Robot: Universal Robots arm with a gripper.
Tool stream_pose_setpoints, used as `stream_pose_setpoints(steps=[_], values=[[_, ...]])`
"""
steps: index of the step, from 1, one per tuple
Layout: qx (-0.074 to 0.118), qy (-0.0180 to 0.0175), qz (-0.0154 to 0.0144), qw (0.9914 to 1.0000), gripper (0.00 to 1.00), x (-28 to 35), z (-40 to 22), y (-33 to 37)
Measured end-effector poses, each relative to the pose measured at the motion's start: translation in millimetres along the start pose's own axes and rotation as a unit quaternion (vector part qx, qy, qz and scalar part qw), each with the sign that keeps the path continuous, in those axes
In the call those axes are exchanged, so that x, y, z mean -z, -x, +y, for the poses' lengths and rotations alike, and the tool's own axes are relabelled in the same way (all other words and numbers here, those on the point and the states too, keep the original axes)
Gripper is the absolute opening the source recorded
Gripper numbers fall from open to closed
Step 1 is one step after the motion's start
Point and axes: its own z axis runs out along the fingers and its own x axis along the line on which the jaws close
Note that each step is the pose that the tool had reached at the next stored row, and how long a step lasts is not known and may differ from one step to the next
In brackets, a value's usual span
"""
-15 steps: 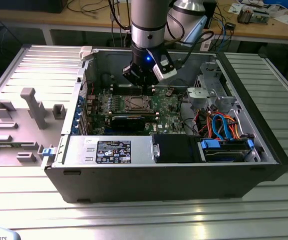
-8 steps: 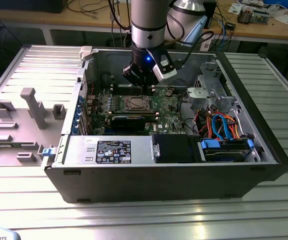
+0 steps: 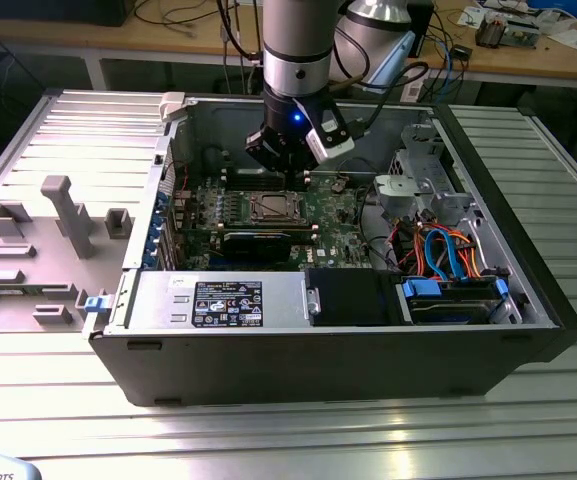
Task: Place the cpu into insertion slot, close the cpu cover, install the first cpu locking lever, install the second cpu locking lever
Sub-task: 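Install the second cpu locking lever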
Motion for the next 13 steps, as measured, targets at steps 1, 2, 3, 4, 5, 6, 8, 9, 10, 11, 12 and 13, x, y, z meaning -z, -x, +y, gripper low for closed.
stream_pose_setpoints(steps=[1,2,3,4,5,6,8,9,10,11,12,13], values=[[0.000,-0.0001,0.0000,1.00000,0.11,1.1,0.1,0.0],[0.000,0.0000,0.0000,1.00000,0.11,2.2,0.2,0.1],[0.000,0.0000,0.0000,1.00000,0.11,2.9,0.3,0.2],[0.000,0.0001,0.0002,1.00000,0.11,4.3,0.5,0.2],[0.000,0.0033,0.0002,0.99999,0.11,5.7,0.4,0.2],[0.000,0.0085,0.0002,0.99996,0.11,5.8,-0.4,-2.2],[0.000,0.0093,0.0002,0.99996,0.11,4.5,-2.2,-5.5],[0.000,0.0097,0.0007,0.99995,0.11,2.9,-8.3,-10.4],[0.000,0.0097,0.0011,0.99995,0.11,2.2,-12.3,-12.2],[-0.001,0.0098,0.0014,0.99995,0.11,1.5,-16.8,-14.5],[-0.001,0.0098,0.0016,0.99995,0.11,1.2,-18.3,-15.3],[-0.001,0.0098,0.0017,0.99995,0.11,1.1,-19.3,-15.8]])
